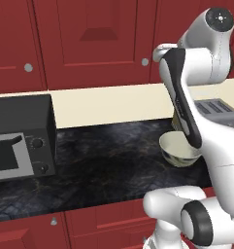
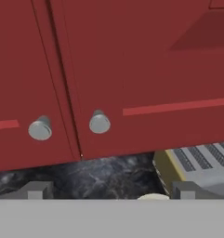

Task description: Open the cabinet and setup a tea strainer by placing it in the bowl upright.

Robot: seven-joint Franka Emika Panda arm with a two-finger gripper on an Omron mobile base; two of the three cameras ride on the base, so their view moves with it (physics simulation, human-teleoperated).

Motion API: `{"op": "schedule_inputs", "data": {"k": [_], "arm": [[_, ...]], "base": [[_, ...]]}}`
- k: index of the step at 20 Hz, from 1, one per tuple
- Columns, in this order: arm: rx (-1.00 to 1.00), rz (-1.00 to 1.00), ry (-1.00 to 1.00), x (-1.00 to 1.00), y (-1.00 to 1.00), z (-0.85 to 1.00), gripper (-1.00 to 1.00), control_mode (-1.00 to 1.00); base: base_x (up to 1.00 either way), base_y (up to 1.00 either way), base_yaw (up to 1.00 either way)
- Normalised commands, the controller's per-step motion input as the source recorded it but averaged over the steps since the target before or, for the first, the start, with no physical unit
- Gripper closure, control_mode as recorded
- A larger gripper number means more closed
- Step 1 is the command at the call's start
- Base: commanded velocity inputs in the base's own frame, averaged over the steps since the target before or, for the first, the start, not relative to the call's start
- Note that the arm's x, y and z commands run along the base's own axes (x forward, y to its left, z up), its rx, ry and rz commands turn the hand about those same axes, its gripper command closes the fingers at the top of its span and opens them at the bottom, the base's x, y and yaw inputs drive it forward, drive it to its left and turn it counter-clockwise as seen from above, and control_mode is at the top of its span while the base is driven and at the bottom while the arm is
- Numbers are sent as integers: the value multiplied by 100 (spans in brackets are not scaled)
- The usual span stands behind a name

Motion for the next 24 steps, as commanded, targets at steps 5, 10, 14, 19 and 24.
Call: {"op": "schedule_inputs", "data": {"k": [5,10,14,19,24], "arm": [[2,3,0,28,-1,-1,-100,-100],[0,6,-1,29,0,0,-100,-100],[0,5,-1,32,-1,0,-100,-100],[0,0,0,44,-4,0,-100,-100],[0,0,0,39,-2,-9,-100,-100]], "base": [[0,0,0],[0,0,0],[0,0,0],[0,0,0],[0,0,0]]}}
